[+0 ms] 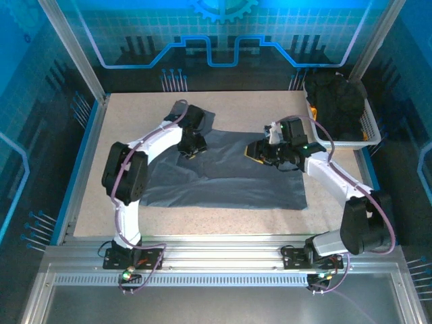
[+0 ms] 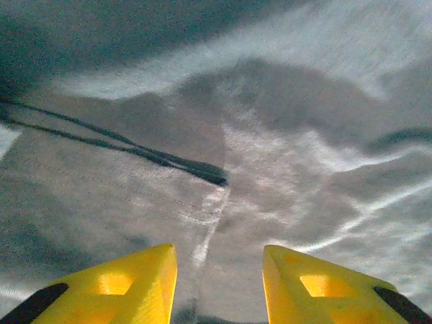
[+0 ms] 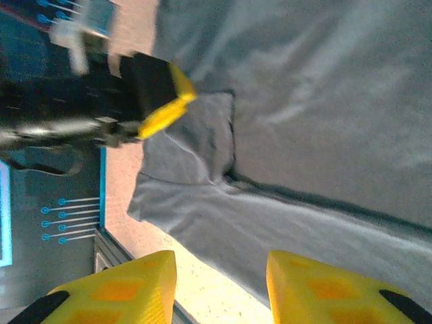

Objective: Fold and stack the t-shirts

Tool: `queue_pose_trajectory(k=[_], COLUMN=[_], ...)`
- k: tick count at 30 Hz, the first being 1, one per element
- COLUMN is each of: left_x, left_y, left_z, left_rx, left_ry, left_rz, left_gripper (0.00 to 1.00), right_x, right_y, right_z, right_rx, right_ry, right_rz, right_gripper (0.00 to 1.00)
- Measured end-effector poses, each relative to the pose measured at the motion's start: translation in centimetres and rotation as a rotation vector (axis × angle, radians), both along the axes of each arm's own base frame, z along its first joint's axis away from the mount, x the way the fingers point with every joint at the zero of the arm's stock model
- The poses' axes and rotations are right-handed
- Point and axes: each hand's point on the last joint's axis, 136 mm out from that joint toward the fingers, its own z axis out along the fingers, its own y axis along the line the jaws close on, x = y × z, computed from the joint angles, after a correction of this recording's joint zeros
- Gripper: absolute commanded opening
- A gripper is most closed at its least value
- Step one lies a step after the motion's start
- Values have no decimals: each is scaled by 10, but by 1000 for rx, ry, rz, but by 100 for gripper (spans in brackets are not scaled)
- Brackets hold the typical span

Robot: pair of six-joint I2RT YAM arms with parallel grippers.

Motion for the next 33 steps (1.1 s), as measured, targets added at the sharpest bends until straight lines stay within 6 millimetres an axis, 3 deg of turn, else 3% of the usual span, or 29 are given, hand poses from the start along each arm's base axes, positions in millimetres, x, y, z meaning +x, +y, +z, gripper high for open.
queue_pose_trajectory(k=[6, 14, 25, 31, 33], left_x=[2, 4, 5, 5, 5], left_y=[-1, -11, -5, -6, -6], left_z=[-26, -28, -42, -42, -41], left_rx=[114, 197, 262, 276, 283], left_ry=[19, -12, 1, -6, -9], left_rz=[-128, -239, -276, -302, -305], left_gripper=[39, 35, 25, 3, 0], right_x=[7, 7, 7, 7, 7], right_y=[2, 1, 1, 1, 1], right_z=[13, 13, 13, 14, 14], right_rx=[19, 24, 25, 28, 28], right_ry=[-47, -39, -38, -35, -34], right_rz=[-9, -17, -17, -17, -17], right_gripper=[41, 41, 41, 40, 40])
